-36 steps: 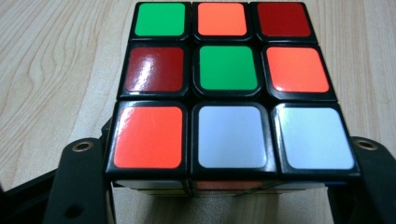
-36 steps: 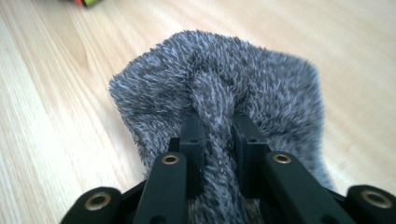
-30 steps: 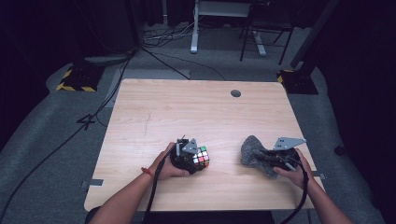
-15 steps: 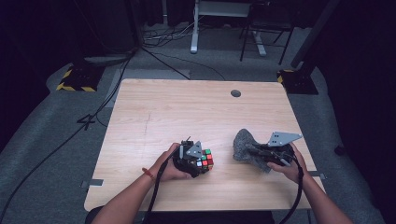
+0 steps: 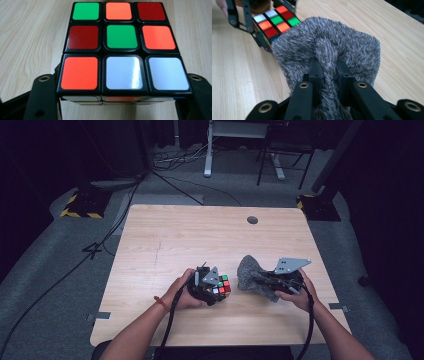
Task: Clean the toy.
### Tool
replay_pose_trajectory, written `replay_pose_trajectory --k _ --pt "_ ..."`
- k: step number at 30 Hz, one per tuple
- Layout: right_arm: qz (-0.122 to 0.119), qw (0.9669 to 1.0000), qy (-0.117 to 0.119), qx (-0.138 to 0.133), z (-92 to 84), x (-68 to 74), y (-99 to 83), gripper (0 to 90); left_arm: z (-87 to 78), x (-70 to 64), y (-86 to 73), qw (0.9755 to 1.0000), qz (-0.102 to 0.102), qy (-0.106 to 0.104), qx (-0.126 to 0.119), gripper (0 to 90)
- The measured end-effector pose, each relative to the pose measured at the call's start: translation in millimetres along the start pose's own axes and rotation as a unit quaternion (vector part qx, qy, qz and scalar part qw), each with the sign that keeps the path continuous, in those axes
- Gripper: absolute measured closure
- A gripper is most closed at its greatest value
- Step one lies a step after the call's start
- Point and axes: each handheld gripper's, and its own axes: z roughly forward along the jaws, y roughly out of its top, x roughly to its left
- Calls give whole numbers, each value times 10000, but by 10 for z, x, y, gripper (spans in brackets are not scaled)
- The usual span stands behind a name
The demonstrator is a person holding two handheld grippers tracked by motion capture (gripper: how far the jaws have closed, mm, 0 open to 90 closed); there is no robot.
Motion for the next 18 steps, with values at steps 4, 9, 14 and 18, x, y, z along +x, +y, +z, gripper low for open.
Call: replay_pose_trajectory --k 4,9,14,18 --pt "-181 9997 167 -75 88 96 143 781 72 -4 100 10000 32 -13 39 339" --pt "-291 9991 303 -63 151 203 200 781 129 -65 172 9998 167 -53 129 339" --pt "-457 9983 367 4 236 288 242 781 147 -109 211 9995 241 -81 169 339" --pt "-636 9973 362 37 260 379 293 781 163 -136 223 9995 250 -88 188 339"
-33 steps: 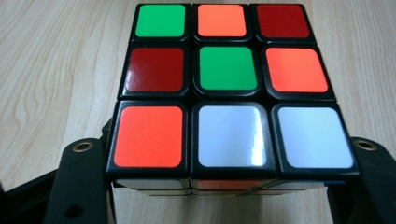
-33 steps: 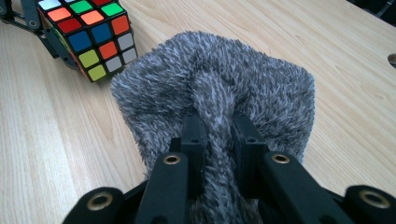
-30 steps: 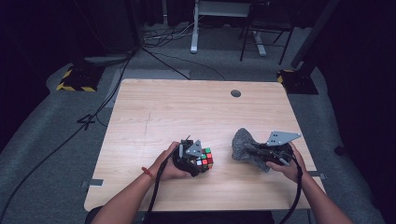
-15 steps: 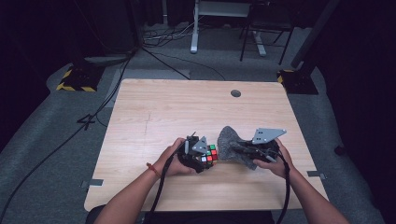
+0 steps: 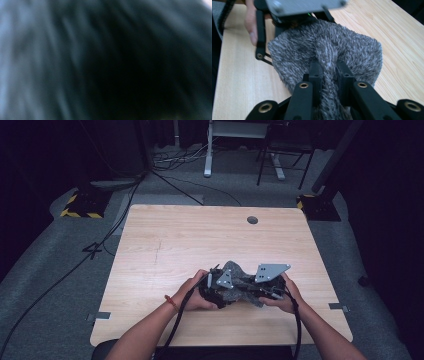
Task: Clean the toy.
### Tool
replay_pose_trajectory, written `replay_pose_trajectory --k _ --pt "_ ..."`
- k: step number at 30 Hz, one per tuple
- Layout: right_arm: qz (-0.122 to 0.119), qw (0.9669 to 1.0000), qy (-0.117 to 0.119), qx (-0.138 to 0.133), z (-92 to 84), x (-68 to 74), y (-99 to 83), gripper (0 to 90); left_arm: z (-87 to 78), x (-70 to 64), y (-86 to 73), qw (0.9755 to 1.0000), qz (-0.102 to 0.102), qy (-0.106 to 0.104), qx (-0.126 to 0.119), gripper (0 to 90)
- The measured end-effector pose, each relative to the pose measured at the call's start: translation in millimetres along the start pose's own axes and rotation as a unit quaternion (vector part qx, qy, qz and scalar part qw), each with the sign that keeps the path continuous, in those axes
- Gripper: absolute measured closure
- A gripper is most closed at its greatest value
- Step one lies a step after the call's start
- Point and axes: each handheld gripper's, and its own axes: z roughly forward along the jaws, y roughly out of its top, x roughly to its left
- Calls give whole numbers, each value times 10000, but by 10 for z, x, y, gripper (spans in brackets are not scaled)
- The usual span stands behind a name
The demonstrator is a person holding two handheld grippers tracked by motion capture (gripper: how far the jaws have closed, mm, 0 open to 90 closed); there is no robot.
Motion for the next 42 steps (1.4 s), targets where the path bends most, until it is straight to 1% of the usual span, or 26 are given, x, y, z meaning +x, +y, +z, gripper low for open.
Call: replay_pose_trajectory --k 1,2,4,6,8,10,12,15,16,18,19,21,22,24,27,28,31,35,38,39,40,41,42 --pt "-90 10000 -22 35 13 34 24 780 1 -7 4 10000 5 25 8 339" --pt "-127 9999 -38 43 18 55 39 780 1 -12 8 10000 -3 42 1 339" --pt "-228 9997 -76 64 35 100 76 779 -8 -13 10 10000 -39 13 -21 339" --pt "-292 9994 -150 112 45 115 95 780 -21 -13 10 10000 -4 57 7 340" --pt "-347 9989 -251 195 39 101 80 785 -34 -17 12 9999 18 115 46 340" --pt "-241 9991 -252 230 7 44 30 790 -58 -18 6 9999 36 147 53 341" --pt "-162 9989 -362 261 -39 -4 -39 792 -110 2 -4 9998 -3 167 -96 341" --pt "-4 9989 -383 251 -101 -52 -139 793 -188 21 -17 9994 -95 196 -264 341" --pt "52 9988 -398 268 -114 -61 -168 793 -199 22 -18 9993 -116 200 -306 340" --pt "84 9988 -389 292 -118 -71 -205 793 -236 25 -10 9991 -108 220 -356 340" --pt "137 9988 -364 281 -114 -70 -226 792 -258 28 -5 9987 -126 225 -437 340" --pt "138 9988 -333 335 -102 -60 -258 792 -308 42 -2 9978 -210 180 -607 340" --pt "161 9990 -304 275 -100 -51 -271 792 -312 41 -2 9975 -211 175 -644 340" --pt "220 9993 -244 150 -110 -45 -268 792 -310 24 -3 9977 -142 234 -614 340" --pt "312 9993 -165 -112 -134 -36 -241 792 -283 14 -4 9977 -143 177 -634 340" --pt "297 9994 -122 -140 -133 -34 -234 792 -277 10 -3 9979 -126 177 -616 340" --pt "289 9993 -28 -255 -121 -7 -223 793 -274 12 -6 9972 -154 93 -721 339" --pt "285 9986 -28 -455 -128 1 -215 794 -294 25 -18 9968 -169 61 -781 337" --pt "268 9982 -21 -533 -142 4 -202 794 -294 26 -13 9968 -152 72 -786 334" --pt "284 9980 -18 -571 -149 7 -200 794 -290 28 -10 9968 -159 82 -781 331" --pt "290 9977 -6 -607 -156 6 -196 794 -275 24 -3 9973 -147 45 -723 335" --pt "310 9968 101 -728 -167 4 -194 794 -242 9 6 9980 -102 18 -621 334" --pt "347 9959 170 -814 -171 12 -183 794 -213 -24 17 9985 40 140 -529 333"
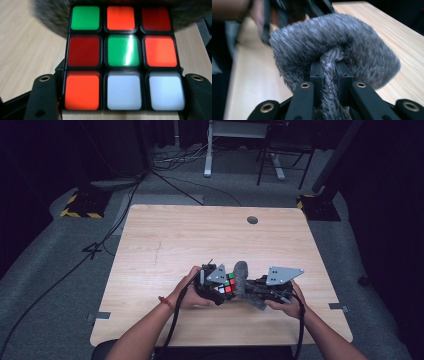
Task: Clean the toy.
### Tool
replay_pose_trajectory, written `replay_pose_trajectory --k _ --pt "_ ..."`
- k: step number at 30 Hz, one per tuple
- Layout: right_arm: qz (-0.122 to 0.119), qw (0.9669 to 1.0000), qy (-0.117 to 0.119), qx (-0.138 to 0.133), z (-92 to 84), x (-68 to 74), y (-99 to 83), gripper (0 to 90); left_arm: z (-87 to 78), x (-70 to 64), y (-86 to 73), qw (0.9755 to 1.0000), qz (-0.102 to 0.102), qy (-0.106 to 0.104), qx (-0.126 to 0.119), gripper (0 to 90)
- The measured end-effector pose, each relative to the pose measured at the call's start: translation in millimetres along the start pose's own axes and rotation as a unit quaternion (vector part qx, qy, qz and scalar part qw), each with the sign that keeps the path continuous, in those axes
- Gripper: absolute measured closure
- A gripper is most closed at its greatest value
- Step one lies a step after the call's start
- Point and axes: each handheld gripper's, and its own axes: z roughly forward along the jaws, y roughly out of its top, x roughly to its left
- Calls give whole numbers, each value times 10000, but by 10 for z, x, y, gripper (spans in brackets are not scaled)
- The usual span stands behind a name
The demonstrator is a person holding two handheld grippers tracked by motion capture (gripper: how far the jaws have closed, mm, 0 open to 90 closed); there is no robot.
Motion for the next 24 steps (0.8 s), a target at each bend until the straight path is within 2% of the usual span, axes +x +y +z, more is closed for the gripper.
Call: replay_pose_trajectory --k 1,2,4,5,8,10,12,14,17,20,23,24 --pt "-69 10000 -11 56 12 16 15 794 17 -39 10 9997 147 163 81 334" --pt "-183 9997 -79 159 27 37 28 794 24 -46 19 9996 165 170 136 334" --pt "-203 9997 -68 150 36 50 42 794 24 -26 8 10000 65 65 6 333" --pt "-188 9997 -80 137 35 52 54 794 27 -21 8 10000 46 82 0 334" --pt "-324 9989 -203 258 42 66 83 794 23 -20 12 9998 77 153 74 335" --pt "-477 9972 -350 451 28 73 101 794 19 -14 8 9998 61 145 107 335" --pt "-435 9969 -472 465 -14 54 111 794 30 -14 16 9998 45 137 162 335" --pt "-394 9977 -402 379 -34 61 133 794 69 -24 28 9996 57 125 245 336" --pt "-541 9976 -251 352 15 151 212 792 109 -45 46 9994 122 81 301 336" --pt "-655 9964 -220 492 113 206 261 791 111 -53 42 9990 129 174 392 336" --pt "-687 9947 -337 689 167 195 272 791 113 -45 27 9989 86 210 411 336" --pt "-712 9939 -382 746 170 189 271 791 113 -43 30 9986 144 234 442 337"
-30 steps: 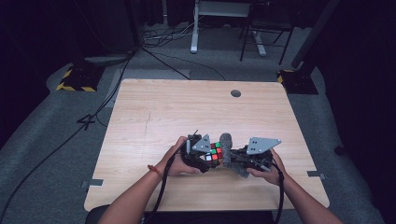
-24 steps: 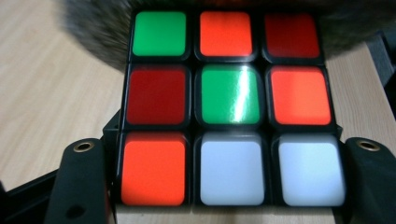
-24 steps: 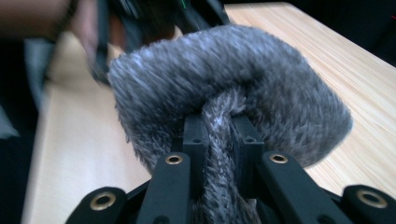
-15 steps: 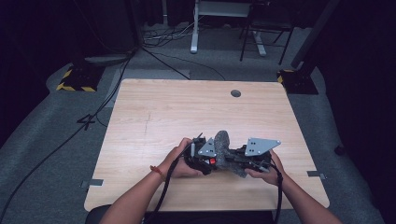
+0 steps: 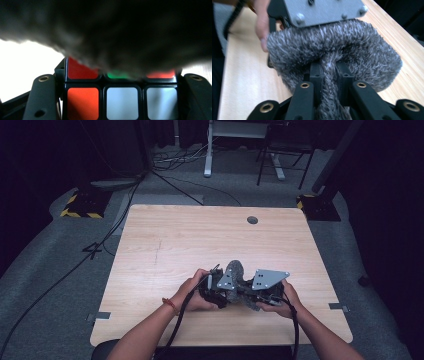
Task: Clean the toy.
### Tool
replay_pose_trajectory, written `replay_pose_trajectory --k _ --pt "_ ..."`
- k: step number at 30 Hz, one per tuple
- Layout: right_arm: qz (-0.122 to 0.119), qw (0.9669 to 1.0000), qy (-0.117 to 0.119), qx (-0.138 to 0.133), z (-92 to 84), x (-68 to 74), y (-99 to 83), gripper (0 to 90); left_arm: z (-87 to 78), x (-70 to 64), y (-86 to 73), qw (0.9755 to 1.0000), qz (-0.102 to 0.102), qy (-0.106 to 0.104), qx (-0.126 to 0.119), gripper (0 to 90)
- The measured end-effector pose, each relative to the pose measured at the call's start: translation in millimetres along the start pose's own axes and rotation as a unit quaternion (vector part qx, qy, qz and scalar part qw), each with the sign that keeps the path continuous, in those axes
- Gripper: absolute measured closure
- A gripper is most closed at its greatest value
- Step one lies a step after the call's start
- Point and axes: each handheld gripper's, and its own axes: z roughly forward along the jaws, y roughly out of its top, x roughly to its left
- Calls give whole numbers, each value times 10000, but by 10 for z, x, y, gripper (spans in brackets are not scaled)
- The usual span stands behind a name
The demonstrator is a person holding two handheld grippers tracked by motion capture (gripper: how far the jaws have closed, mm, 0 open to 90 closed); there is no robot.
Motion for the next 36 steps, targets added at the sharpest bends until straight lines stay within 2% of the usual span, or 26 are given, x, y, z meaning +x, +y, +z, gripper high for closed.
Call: replay_pose_trajectory --k 4,6,7,10,13,15,19,23,27,30,32,36 --pt "262 9994 -182 133 -27 -108 -128 791 -39 3 -14 9999 -32 -88 -125 337" --pt "522 9986 -51 58 -42 -169 -216 792 -74 8 -15 9997 -36 -85 -234 338" --pt "588 9982 -60 90 -44 -184 -252 792 -92 12 -15 9995 -61 -96 -305 338" --pt "613 9980 0 181 -17 -175 -315 791 -119 16 -14 9990 -91 -117 -418 337" --pt "608 9981 62 29 -9 -155 -309 792 -105 13 -16 9993 -70 -92 -368 335" --pt "662 9976 111 -168 -26 -146 -276 793 -91 26 -21 9991 -76 -133 -390 335" --pt "548 9979 162 -311 -30 -94 -182 793 -42 12 -19 9994 -52 -177 -277 334" --pt "323 9993 53 -160 -3 -61 -154 793 -47 12 -22 9994 -50 -137 -299 335" --pt "472 9989 -56 51 1 -155 -258 794 -140 24 -16 9983 -108 -107 -561 336" --pt "624 9978 -62 214 22 -207 -354 794 -201 41 -19 9969 -169 -139 -750 335" --pt "738 9970 3 232 27 -232 -386 794 -220 51 -18 9964 -173 -142 -819 335" --pt "725 9963 -2 451 80 -245 -447 793 -283 55 -5 9941 -215 -183 -1047 336"
